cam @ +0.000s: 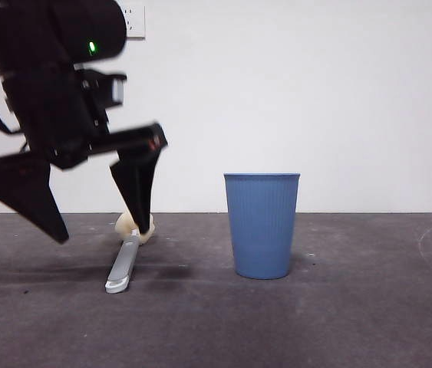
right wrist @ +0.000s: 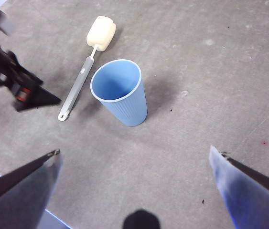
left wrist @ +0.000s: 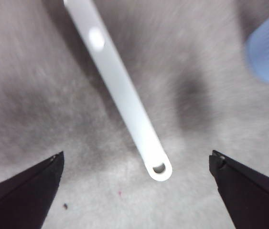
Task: Pick up the cup brush,pick up the cup,insert the brush into the cup,clean the cup,put the cup brush back,put the cup back to the fixed position on the table
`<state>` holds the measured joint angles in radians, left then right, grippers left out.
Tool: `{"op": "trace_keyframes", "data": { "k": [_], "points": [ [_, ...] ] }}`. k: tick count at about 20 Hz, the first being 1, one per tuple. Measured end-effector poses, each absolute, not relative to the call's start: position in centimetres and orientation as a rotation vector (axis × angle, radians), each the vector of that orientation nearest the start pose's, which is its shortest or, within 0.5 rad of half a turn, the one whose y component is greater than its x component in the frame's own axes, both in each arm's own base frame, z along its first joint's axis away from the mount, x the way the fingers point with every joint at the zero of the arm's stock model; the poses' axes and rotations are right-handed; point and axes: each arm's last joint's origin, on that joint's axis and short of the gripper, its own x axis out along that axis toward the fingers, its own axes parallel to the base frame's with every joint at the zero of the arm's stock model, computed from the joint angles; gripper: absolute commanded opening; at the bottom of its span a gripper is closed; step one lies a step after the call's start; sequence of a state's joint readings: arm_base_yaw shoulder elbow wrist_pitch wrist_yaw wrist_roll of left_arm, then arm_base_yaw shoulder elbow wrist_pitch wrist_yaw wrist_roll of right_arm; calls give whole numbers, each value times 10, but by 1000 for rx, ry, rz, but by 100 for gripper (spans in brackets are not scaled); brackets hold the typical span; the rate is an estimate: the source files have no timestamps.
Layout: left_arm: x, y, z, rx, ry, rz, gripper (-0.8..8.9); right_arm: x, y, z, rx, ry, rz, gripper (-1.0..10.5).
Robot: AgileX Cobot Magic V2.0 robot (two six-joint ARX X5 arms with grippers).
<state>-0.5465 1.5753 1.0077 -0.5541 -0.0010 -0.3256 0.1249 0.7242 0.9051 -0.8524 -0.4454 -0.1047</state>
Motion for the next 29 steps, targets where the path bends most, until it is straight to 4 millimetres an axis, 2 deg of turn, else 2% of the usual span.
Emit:
{"op": "trace_keyframes", "data": {
  "k": [5,13,17,19,23,26,27,29],
  "points": [
    [266,-160,185,10,1154,-247,659,124,28,323,11,642,582,662],
    [269,-161,182,0,1138,-198,659,124,28,323,14,643,581,662],
    [270,-168,164,17,1193,-184,659,124,28,323,19,645,580,662],
    [268,-172,164,21,1187,-189,645,124,28,323,21,645,579,661],
    [267,-173,164,19,1188,-189,388,124,28,323,21,645,579,661],
    [267,-173,164,12,1196,-201,71,124,28,323,21,645,579,660],
    [267,-173,164,6,1201,-211,19,124,28,323,21,646,579,660],
    [266,-174,164,-4,1210,-229,-5,124,28,323,21,646,579,660]
  ]
}}
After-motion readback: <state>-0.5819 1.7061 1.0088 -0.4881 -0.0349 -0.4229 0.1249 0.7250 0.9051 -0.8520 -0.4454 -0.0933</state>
